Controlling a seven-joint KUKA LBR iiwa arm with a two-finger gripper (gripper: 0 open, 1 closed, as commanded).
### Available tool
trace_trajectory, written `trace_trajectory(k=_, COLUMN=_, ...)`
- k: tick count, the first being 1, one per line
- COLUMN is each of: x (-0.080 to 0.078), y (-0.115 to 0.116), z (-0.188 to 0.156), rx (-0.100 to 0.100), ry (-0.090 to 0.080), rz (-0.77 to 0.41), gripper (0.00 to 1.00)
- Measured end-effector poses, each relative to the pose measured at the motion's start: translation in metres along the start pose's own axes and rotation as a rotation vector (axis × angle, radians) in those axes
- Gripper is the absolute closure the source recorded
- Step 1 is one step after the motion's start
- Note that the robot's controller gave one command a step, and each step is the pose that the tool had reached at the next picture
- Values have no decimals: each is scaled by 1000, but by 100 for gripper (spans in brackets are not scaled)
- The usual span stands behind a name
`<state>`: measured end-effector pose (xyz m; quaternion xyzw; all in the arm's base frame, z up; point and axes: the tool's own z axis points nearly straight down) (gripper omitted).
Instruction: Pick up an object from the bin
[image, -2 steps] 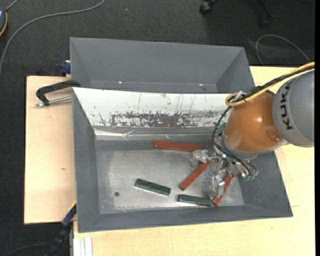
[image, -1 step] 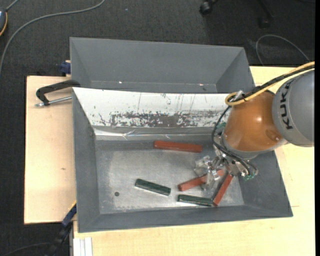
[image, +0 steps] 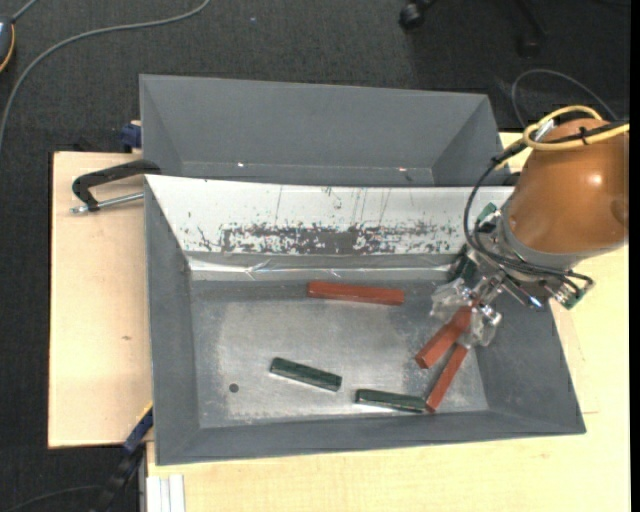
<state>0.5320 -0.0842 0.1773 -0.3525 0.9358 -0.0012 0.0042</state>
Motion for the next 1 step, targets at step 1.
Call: trace_trajectory(k=1, x=-6, y=-6, z=-170, rx=2, ry=-1, rz=-14, gripper=100)
